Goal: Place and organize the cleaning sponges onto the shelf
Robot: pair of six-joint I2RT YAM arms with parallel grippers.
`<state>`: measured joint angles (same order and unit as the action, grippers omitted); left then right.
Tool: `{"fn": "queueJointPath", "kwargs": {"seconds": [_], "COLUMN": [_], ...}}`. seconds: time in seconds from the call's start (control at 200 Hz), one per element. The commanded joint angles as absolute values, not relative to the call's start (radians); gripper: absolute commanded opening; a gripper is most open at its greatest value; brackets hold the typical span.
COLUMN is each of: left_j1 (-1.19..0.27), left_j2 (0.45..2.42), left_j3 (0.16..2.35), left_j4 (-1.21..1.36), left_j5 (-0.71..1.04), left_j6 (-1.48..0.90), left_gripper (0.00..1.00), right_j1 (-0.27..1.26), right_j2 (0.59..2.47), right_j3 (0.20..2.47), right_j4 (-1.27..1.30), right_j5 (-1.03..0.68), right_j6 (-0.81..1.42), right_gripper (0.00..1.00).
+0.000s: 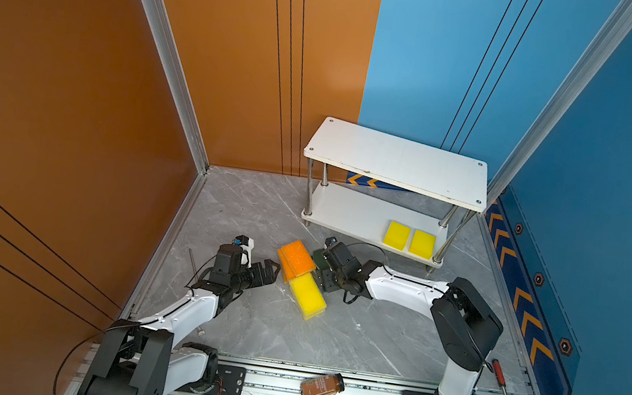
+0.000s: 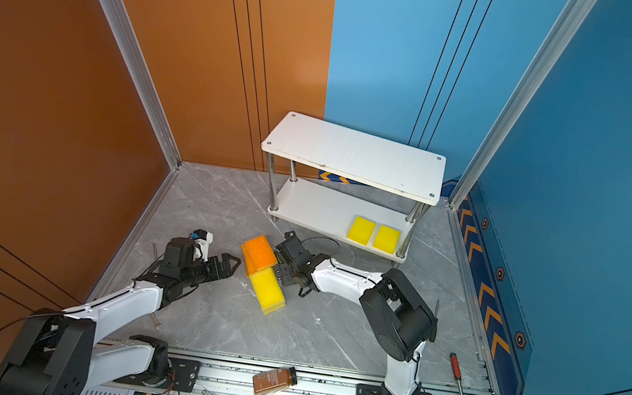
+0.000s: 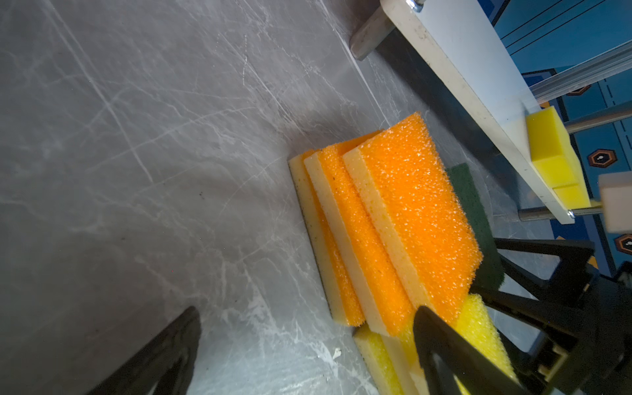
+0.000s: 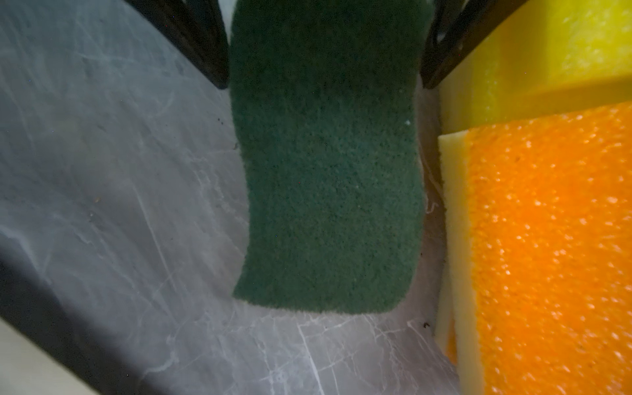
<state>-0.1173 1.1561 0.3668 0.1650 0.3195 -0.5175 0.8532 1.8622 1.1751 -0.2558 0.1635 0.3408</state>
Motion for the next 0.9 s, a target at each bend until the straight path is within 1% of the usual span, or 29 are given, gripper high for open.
{"fn": "queueJointPath", "kwargs": {"seconds": [0.0, 0.305, 0.476, 0.611, 0.741, 0.896], "left_j1": [-0.122, -0.122, -0.123, -0.123, -0.123, -0.124], "left_j2": [1.153, 1.154, 1.163, 1.178, 1.194, 1.212], "left_j3": [0.355, 0.358, 0.363, 0.367, 0.371, 0.369], "left_j4": [0.166, 0.156, 0.156, 0.156, 0.160, 0.168], "left_j5": [0.337, 0.339, 0.337, 0.340, 0.339, 0.343], "left_j6": [-0.514, -0.517, -0.516, -0.516, -0.518, -0.519], "left_gripper": [0.98, 0.98, 0.98, 0.98, 0.98, 0.98], "right_j1": [0.857, 0.852, 0.877, 0.920, 0.979, 1.052], "right_j2": [1.808, 1.699, 1.615, 1.557, 1.555, 1.595], "right_j3": [1.195, 1.193, 1.190, 1.170, 1.151, 1.138], "right_j4": [-0.310, -0.404, -0.464, -0.454, -0.432, -0.412], "right_j5": [0.210, 0.216, 0.207, 0.132, 0.090, 0.111], "right_j6": [0.336, 0.302, 0.318, 0.342, 0.387, 0.421], "right_gripper": [0.88, 0.92, 0.94, 0.96, 0.97, 0.99]}}
